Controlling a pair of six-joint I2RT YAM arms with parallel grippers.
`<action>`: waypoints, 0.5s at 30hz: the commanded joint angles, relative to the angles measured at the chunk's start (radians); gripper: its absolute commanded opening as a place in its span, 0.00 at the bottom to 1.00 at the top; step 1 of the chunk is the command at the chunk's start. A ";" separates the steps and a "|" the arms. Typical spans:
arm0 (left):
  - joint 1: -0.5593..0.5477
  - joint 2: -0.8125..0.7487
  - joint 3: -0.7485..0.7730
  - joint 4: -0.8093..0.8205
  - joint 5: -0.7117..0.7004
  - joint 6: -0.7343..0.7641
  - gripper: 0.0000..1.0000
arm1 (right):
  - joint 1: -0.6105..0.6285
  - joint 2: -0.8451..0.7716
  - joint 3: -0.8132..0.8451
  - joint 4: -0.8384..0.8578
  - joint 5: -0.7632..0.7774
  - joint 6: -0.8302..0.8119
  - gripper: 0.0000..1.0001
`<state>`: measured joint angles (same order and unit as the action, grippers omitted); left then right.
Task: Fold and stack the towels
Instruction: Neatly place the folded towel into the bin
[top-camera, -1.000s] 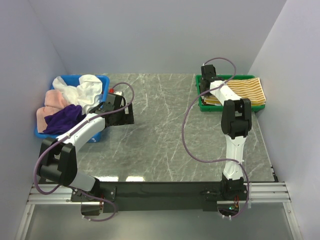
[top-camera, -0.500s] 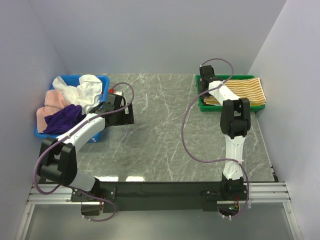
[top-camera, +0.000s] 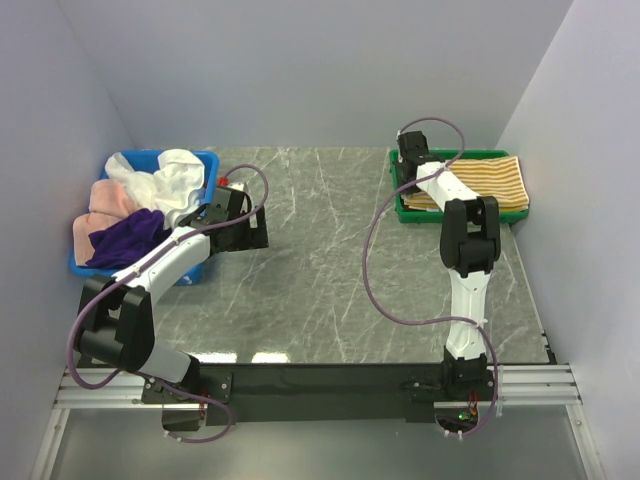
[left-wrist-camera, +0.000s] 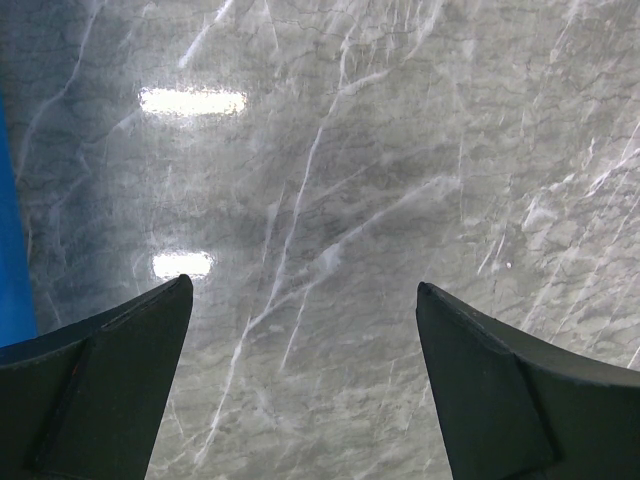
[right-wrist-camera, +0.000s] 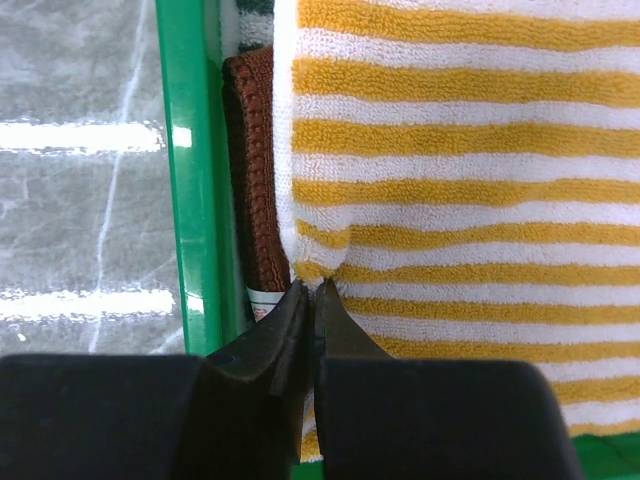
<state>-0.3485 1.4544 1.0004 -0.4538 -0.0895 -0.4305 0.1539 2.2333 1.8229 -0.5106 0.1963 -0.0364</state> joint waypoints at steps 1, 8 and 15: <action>0.000 -0.019 0.010 0.004 0.016 0.013 0.99 | 0.022 -0.050 -0.025 0.012 -0.104 0.007 0.01; 0.000 -0.019 0.010 0.004 0.019 0.013 0.99 | 0.021 -0.078 -0.051 0.014 -0.149 0.004 0.05; 0.000 -0.037 0.015 0.006 0.022 0.013 0.99 | 0.022 -0.161 -0.047 0.000 -0.124 0.035 0.49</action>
<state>-0.3485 1.4544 1.0004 -0.4541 -0.0826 -0.4305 0.1600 2.1807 1.7741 -0.4988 0.0994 -0.0219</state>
